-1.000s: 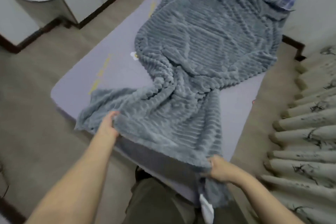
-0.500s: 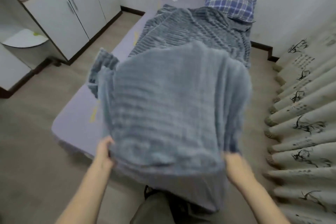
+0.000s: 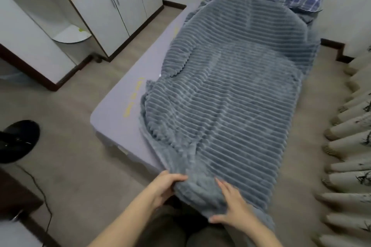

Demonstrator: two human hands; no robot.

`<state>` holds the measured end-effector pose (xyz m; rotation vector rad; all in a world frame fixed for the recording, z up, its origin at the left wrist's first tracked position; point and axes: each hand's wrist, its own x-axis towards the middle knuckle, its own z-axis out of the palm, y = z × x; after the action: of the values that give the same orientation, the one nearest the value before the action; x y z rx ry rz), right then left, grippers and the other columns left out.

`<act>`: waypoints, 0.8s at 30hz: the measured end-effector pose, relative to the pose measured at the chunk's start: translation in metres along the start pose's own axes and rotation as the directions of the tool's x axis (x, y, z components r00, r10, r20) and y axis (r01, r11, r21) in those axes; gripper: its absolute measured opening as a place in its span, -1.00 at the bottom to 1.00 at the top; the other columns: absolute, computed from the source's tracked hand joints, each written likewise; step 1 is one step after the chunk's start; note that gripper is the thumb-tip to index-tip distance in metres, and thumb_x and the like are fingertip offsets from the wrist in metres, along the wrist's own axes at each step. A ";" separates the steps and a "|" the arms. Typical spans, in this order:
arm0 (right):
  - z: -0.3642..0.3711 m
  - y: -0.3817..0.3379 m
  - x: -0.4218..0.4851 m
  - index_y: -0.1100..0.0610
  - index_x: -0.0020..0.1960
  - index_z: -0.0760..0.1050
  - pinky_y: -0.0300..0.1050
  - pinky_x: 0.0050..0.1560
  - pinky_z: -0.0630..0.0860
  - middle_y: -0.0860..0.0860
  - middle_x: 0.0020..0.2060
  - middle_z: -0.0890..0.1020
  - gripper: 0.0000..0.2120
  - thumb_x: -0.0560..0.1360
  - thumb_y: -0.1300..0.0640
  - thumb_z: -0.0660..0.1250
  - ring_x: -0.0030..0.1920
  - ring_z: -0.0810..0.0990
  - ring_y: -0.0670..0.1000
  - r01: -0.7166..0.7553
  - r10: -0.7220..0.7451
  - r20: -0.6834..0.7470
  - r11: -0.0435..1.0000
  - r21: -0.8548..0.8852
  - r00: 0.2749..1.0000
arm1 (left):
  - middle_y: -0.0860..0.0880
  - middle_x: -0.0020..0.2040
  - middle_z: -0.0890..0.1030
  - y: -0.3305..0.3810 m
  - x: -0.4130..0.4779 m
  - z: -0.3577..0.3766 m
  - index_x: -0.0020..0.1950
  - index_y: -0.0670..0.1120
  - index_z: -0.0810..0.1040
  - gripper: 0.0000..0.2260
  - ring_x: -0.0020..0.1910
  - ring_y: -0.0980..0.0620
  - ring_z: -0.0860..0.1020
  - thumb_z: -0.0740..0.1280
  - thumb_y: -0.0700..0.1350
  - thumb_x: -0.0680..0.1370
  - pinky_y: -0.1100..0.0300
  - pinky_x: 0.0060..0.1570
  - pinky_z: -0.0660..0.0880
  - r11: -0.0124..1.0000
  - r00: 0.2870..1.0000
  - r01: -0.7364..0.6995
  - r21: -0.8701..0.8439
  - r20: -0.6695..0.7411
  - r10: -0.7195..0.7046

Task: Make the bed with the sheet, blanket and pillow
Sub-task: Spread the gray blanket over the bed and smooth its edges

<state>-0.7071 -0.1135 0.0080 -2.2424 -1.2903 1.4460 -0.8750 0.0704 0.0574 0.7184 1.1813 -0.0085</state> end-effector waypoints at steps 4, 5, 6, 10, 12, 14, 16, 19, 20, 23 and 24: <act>0.014 -0.077 0.029 -0.16 0.44 0.23 -0.37 0.30 0.31 -0.33 0.29 0.41 -0.23 0.32 -0.13 0.49 0.33 0.39 -0.24 0.146 -0.026 -0.310 0.917 0.372 0.950 | -0.17 0.06 0.69 0.008 -0.001 0.021 0.13 -0.18 0.65 -0.63 0.06 -0.11 0.66 0.49 -0.26 0.33 0.07 0.11 0.57 0.998 0.990 -0.043 0.054 0.135 0.036; 0.012 -0.087 0.036 -0.13 0.35 0.37 -0.31 0.25 0.40 -0.23 0.23 0.54 -0.45 0.41 0.09 0.43 0.27 0.51 -0.14 0.137 0.052 -0.394 0.889 0.437 0.918 | -0.17 0.04 0.69 0.013 0.002 0.018 0.10 -0.18 0.66 -0.63 0.01 -0.08 0.67 0.50 -0.24 0.30 0.14 0.02 0.59 0.998 0.990 -0.067 -0.019 0.121 0.069; 0.007 -0.094 0.040 -0.07 0.29 0.47 -0.20 0.23 0.47 -0.11 0.16 0.62 -0.55 0.45 0.25 0.33 0.19 0.58 -0.05 0.107 0.120 -0.409 0.864 0.491 0.905 | -0.17 0.02 0.69 0.020 0.008 0.012 0.07 -0.19 0.67 -0.65 -0.05 -0.06 0.69 0.49 -0.24 0.30 0.19 -0.10 0.60 0.982 0.991 -0.088 -0.166 0.082 0.102; -0.015 -0.110 0.040 -0.14 -0.20 0.60 -0.27 -0.28 0.49 -0.15 -0.36 0.64 -0.69 0.52 0.26 0.31 -0.34 0.53 -0.22 0.152 0.026 -0.282 0.793 0.589 0.959 | -0.23 -0.07 0.69 0.066 0.044 -0.026 0.20 -0.26 0.54 -0.71 -0.13 -0.13 0.68 0.26 -0.30 0.49 0.05 -0.18 0.63 0.760 0.997 -0.065 -0.647 -0.009 0.078; -0.030 -0.116 0.035 -0.07 -0.29 0.59 -0.36 -0.36 0.41 -0.17 -0.43 0.62 -0.79 0.47 0.17 0.45 -0.41 0.52 -0.25 0.174 0.005 -0.272 0.755 0.632 0.962 | -0.20 -0.13 0.69 0.096 0.060 -0.048 0.24 -0.22 0.50 -0.73 -0.12 -0.11 0.66 0.18 -0.26 0.56 0.03 -0.10 0.61 0.770 0.998 -0.062 -0.634 -0.027 0.058; -0.045 -0.119 0.029 -0.04 -0.11 0.66 -0.37 -0.19 0.52 -0.19 -0.20 0.71 -0.92 0.40 0.05 0.50 -0.19 0.65 -0.25 0.138 0.016 -0.229 0.759 0.636 0.973 | -0.20 -0.10 0.67 0.129 0.075 -0.071 0.22 -0.17 0.52 -0.74 -0.07 -0.15 0.61 0.15 -0.19 0.59 -0.05 -0.03 0.55 0.771 0.999 -0.025 -0.637 0.006 0.037; -0.058 -0.121 0.026 -0.01 -0.05 0.67 -0.25 -0.06 0.55 -0.12 -0.12 0.73 -0.79 0.39 -0.08 0.48 -0.08 0.68 -0.14 0.024 0.094 -0.189 0.840 0.543 0.977 | -0.22 -0.06 0.65 0.166 0.086 -0.096 0.14 -0.16 0.56 -0.75 -0.05 -0.20 0.59 0.14 -0.15 0.57 -0.12 -0.04 0.53 0.782 0.999 0.000 -0.623 0.032 0.026; -0.061 -0.119 0.031 -0.12 -0.29 0.59 -0.16 -0.21 0.48 -0.15 -0.27 0.68 -0.78 0.43 -0.22 0.37 -0.20 0.62 -0.08 -0.300 0.376 -0.254 0.908 0.291 0.891 | -0.20 0.10 0.64 0.215 0.088 -0.131 0.19 -0.16 0.57 -0.69 0.12 -0.21 0.58 0.22 -0.02 0.57 -0.11 0.19 0.49 0.847 0.989 -0.024 -0.531 0.111 0.097; -0.058 -0.123 0.035 -0.15 -0.23 0.56 -0.12 -0.16 0.48 -0.13 -0.16 0.68 -0.78 0.43 -0.27 0.32 -0.11 0.62 -0.03 -0.466 0.487 -0.262 0.873 0.142 0.833 | -0.19 0.15 0.64 0.224 0.086 -0.140 0.23 -0.16 0.57 -0.65 0.17 -0.18 0.58 0.28 0.03 0.56 -0.10 0.26 0.45 0.898 0.985 -0.034 -0.438 0.136 0.104; -0.036 -0.151 0.061 -0.15 0.51 0.10 0.21 0.29 0.33 0.03 0.45 0.28 -0.07 0.27 -0.40 0.38 0.41 0.33 0.14 -0.627 0.604 -0.169 0.754 -0.197 0.779 | -0.11 0.10 0.68 0.219 0.069 -0.157 0.24 -0.11 0.59 -0.63 0.12 -0.07 0.64 0.43 -0.02 0.47 -0.01 0.20 0.52 0.985 0.971 -0.165 -0.055 0.166 0.172; -0.027 -0.171 0.074 -0.21 0.54 -0.20 0.29 0.38 0.22 -0.02 0.53 0.06 0.13 0.20 -0.45 0.39 0.51 0.15 0.15 -0.531 0.511 -0.155 0.835 -0.147 0.846 | -0.07 0.08 0.69 0.209 0.061 -0.159 0.23 -0.10 0.59 -0.64 0.10 -0.04 0.65 0.45 -0.05 0.46 0.04 0.14 0.56 0.968 0.951 -0.243 0.065 0.211 0.224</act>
<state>-0.7707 0.0531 0.0686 -2.9202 -0.8342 1.3620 -0.9062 0.3371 0.0824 0.9126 0.9007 0.0626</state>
